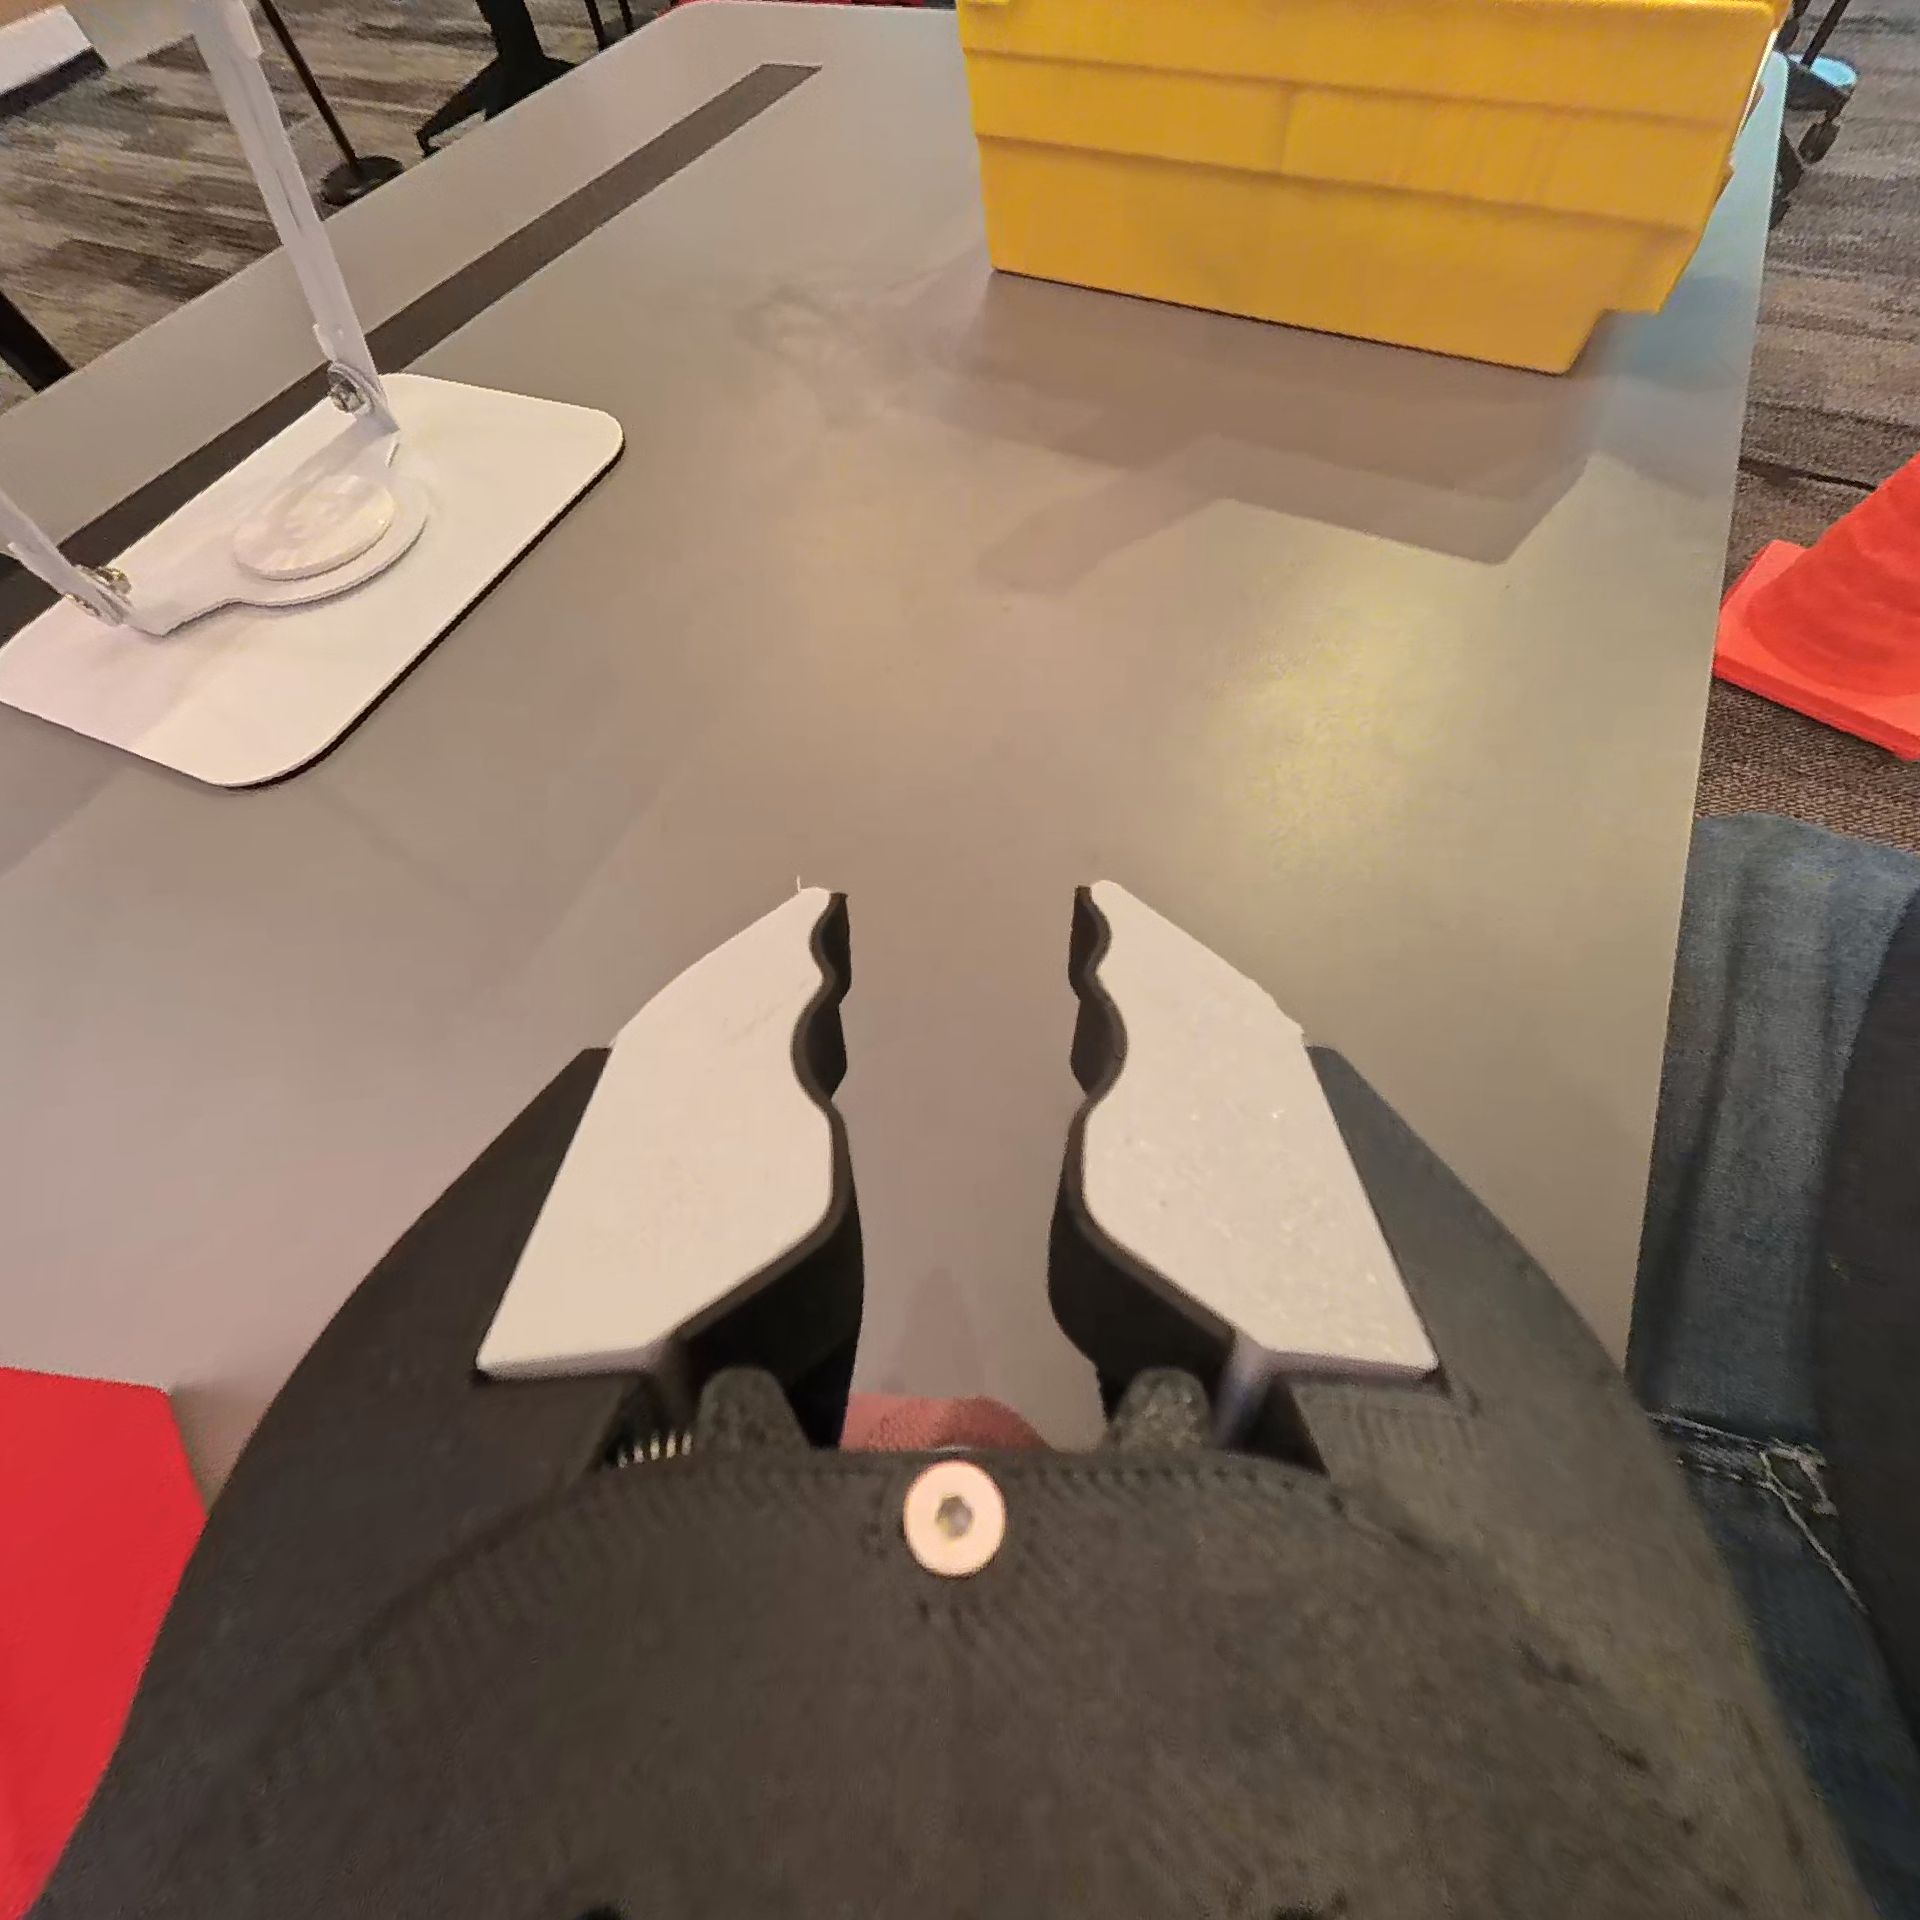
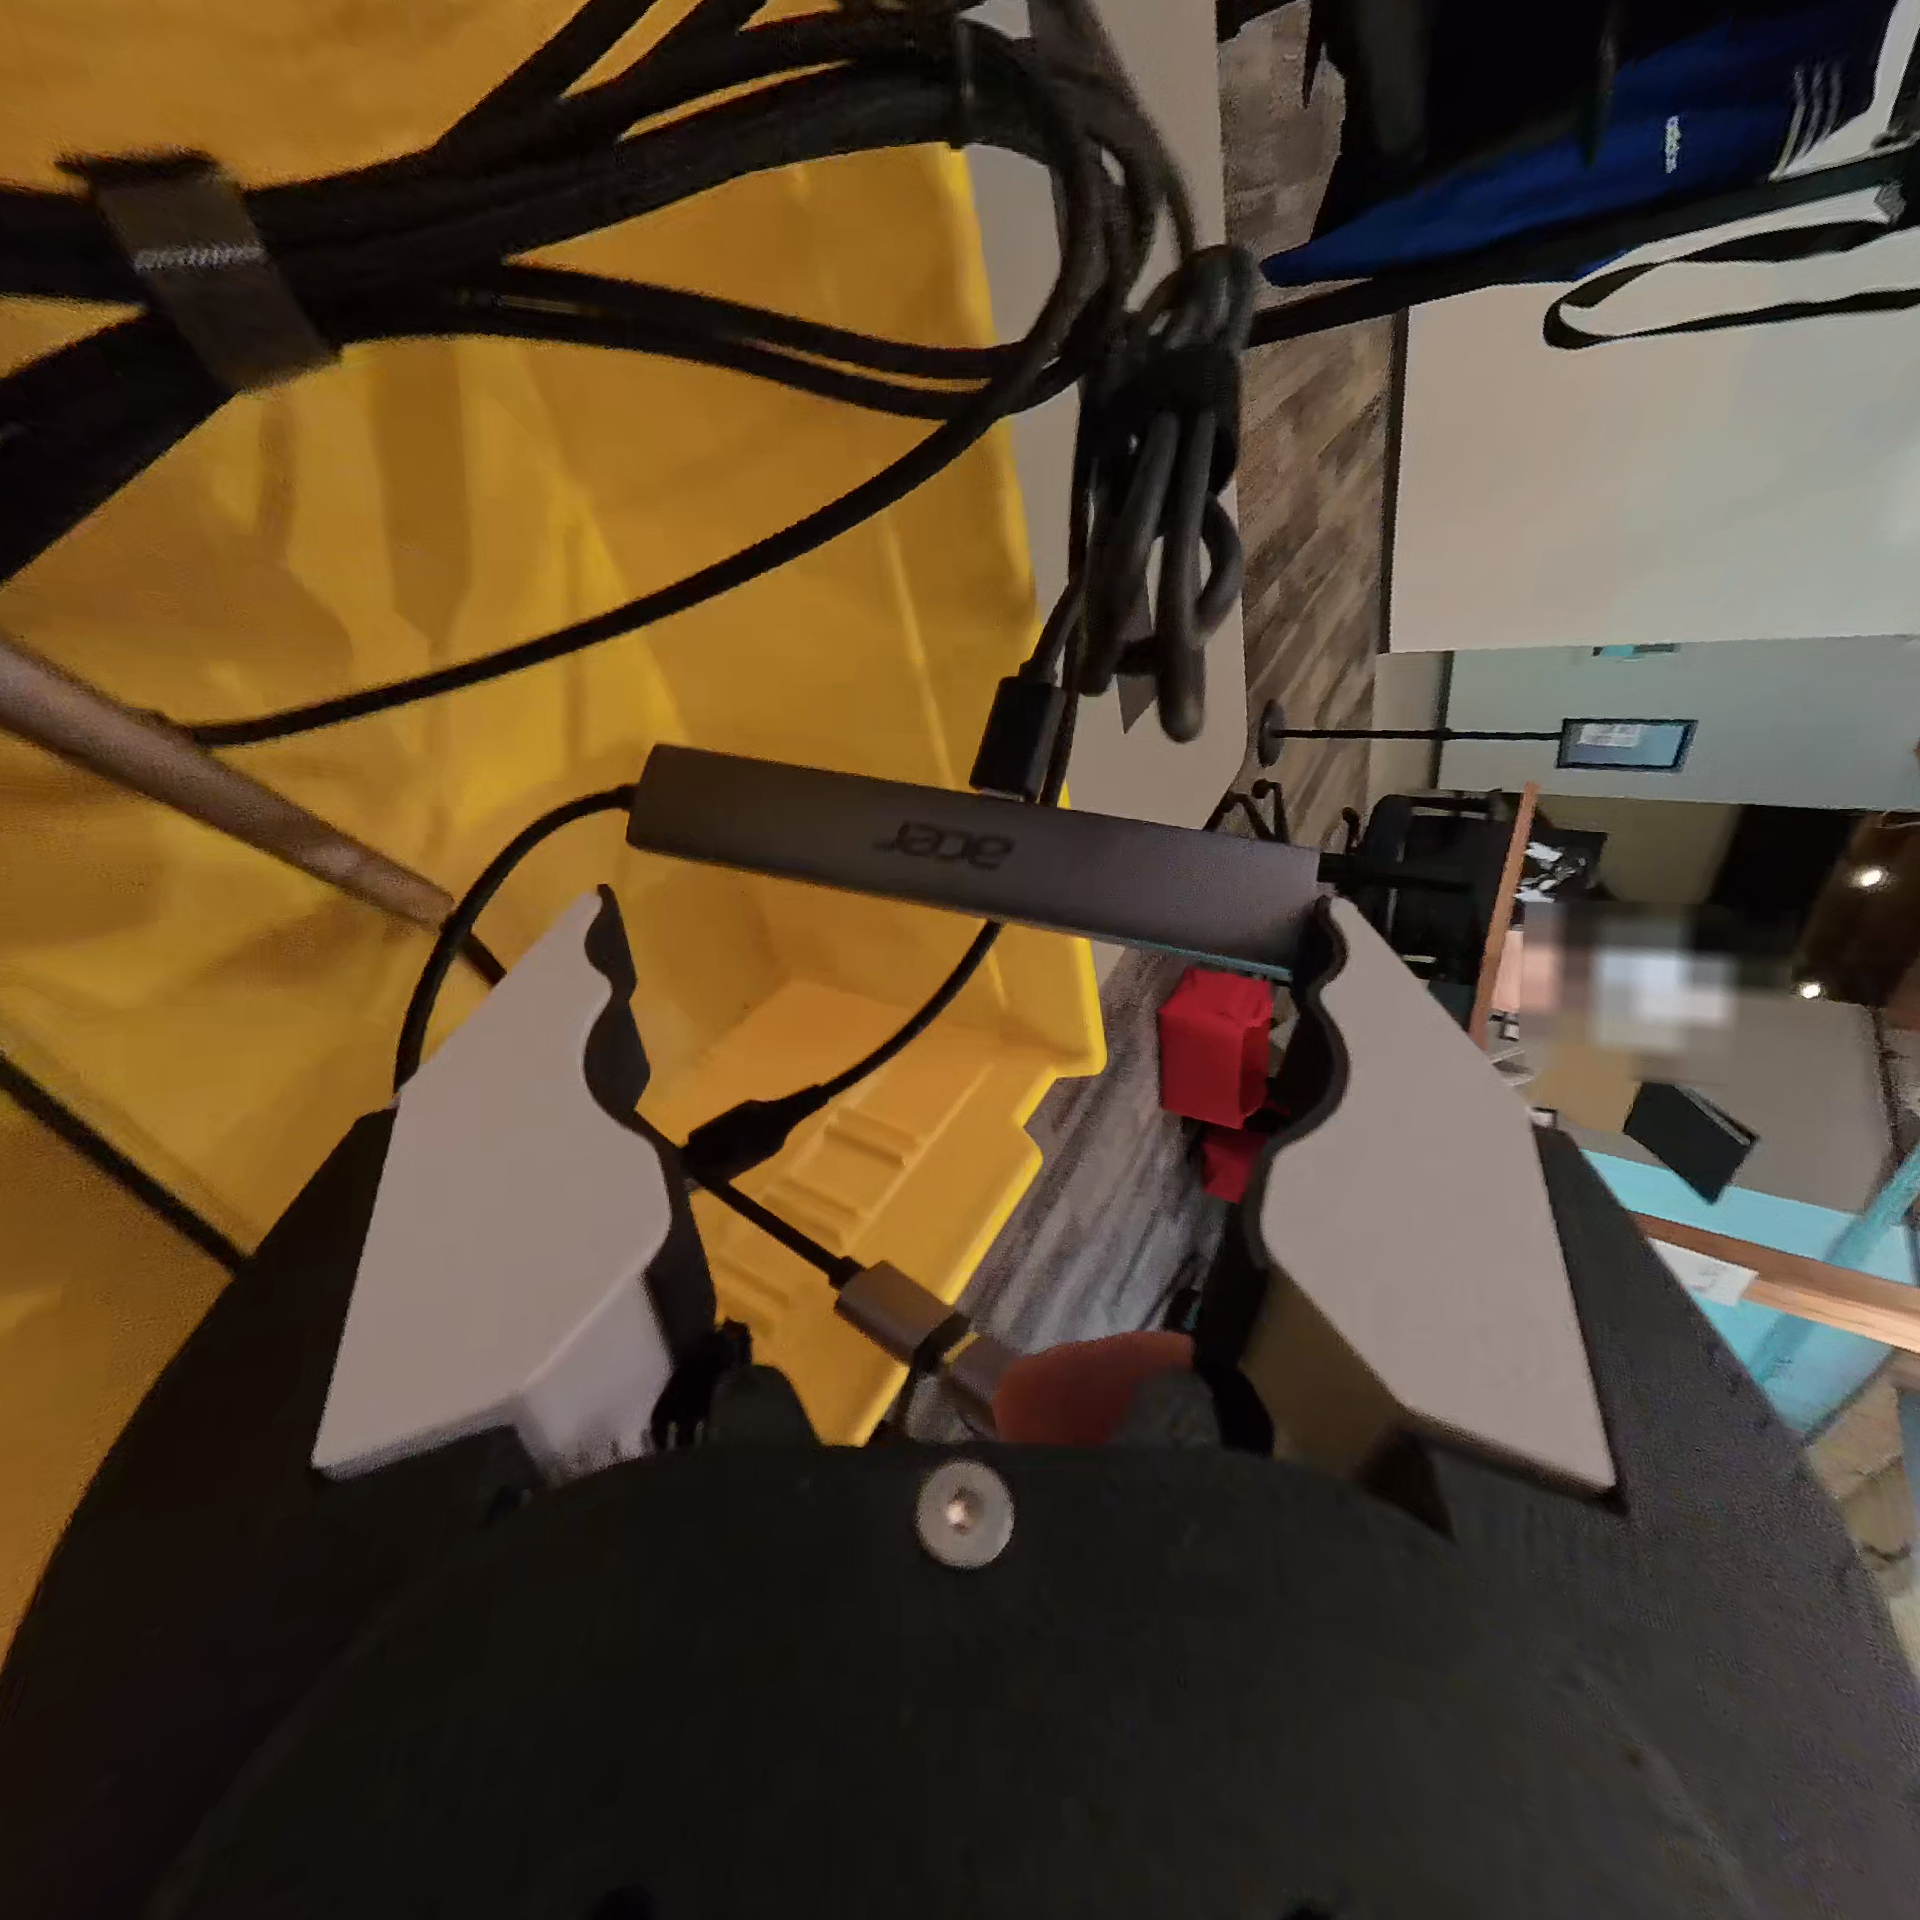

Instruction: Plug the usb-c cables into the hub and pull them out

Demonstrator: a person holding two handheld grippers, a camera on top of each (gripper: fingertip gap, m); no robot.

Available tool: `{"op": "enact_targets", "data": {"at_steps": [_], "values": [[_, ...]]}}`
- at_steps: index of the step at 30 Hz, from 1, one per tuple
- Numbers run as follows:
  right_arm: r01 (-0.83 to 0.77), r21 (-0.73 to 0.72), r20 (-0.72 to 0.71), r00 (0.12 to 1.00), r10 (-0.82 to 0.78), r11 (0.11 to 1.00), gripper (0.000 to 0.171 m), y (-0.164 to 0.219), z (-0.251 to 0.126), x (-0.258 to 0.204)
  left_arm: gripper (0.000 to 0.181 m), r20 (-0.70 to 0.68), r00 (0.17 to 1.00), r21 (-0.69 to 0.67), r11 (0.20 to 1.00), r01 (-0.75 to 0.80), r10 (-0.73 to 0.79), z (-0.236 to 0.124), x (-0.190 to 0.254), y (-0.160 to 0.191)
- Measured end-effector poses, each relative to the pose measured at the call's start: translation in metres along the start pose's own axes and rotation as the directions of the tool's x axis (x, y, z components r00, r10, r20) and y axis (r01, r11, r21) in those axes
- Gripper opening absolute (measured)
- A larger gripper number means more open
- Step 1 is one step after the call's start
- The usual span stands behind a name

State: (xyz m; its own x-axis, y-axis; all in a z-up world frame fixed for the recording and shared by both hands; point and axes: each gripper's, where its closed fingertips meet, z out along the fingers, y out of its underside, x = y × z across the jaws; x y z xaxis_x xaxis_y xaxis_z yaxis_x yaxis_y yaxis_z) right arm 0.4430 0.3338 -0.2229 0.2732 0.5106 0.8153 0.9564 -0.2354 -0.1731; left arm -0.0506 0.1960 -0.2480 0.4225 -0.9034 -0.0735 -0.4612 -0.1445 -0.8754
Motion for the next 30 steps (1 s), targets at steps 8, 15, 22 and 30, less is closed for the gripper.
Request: {"op": "enact_targets", "data": {"at_steps": [8,15,22,30], "values": [[-0.021,-0.043,0.222,0.975,0.03,0.999,0.104,-0.002,-0.028,-0.009,0.041,0.002,1.0,-0.001,1.0,-0.012,0.012,0.0,0.003,-0.002],[-0.015,-0.107,0.259,0.965,0.042,0.994,0.067,0.004,-0.042,0.001,0.041,0.007,0.999,0.002,1.0,-0.031,0.031,-0.004,0.004,-0.005],[-0.08,-0.338,0.246,0.954,0.17,0.938,0.088,0.055,-0.036,-0.004,0.041,0.002,0.999,-0.007,0.999,-0.04,0.04,-0.006,0.007,-0.004],[-0.257,-0.18,0.05,0.962,0.269,0.95,0.096,0.022,-0.08,0.044,0.042,0.029,0.999,-0.028,0.999,-0.026,0.027,-0.01,0.003,0.0]]}}
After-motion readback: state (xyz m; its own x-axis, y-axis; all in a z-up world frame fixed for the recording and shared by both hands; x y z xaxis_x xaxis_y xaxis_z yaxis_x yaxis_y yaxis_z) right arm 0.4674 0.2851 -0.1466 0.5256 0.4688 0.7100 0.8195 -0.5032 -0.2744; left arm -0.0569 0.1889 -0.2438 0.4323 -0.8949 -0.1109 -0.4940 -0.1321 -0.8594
